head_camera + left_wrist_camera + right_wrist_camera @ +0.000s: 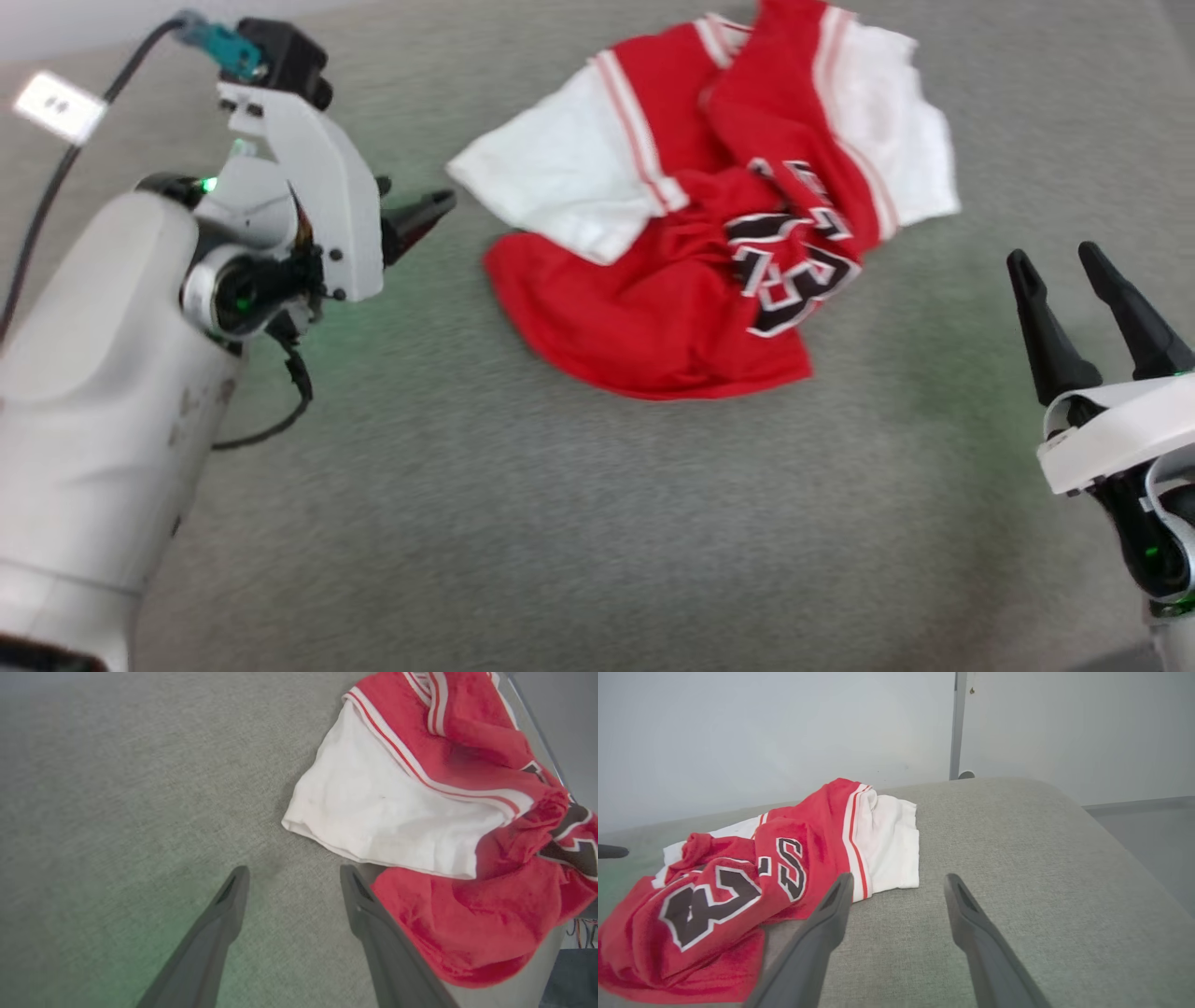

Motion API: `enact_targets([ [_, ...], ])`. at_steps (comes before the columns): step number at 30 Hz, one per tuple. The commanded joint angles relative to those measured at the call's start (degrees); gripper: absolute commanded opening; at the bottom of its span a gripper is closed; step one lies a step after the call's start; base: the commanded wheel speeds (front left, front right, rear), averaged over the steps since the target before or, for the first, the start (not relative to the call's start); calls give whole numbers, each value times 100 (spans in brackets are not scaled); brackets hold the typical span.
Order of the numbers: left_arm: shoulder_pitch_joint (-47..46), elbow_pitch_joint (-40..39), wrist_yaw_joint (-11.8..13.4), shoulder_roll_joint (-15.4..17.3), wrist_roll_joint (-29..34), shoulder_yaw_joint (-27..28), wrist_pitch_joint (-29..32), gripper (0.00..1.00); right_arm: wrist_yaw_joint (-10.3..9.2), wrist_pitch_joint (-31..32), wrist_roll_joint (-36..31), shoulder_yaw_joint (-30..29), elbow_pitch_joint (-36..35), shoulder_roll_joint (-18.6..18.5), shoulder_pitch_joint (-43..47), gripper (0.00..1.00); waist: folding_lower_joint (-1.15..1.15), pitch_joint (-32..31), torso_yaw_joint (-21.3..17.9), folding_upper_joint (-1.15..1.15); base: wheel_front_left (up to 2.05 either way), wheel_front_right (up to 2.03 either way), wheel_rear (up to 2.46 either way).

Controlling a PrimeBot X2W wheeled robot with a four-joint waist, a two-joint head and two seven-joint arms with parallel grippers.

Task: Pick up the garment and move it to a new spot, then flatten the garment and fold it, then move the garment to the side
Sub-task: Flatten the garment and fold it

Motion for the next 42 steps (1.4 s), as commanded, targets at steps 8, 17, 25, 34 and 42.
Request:
enact_targets([
  [8,-724,886,4,-151,-201,-250,504,100,-4,124,-212,55,-317,273,72,100,0,236,-652,0,0,0,0],
  [17,-850,1183,3,-186,-295,-674,179,0,-4,185,-287,81,-387,314,45,100,0,218,-577,0,0,0,0],
  [25,-986,1262,3,-27,-506,-952,-167,0,-4,232,-249,112,-410,277,-29,100,0,180,-428,0,0,0,0],
  [34,-1168,1284,7,181,-454,-1357,-339,0,-4,234,-254,-12,-436,267,142,100,0,131,-366,0,0,0,0],
  [42,-1147,1124,6,803,-277,-1761,-499,0,-4,351,-282,-124,-472,303,256,100,0,-24,-150,0,0,0,0],
])
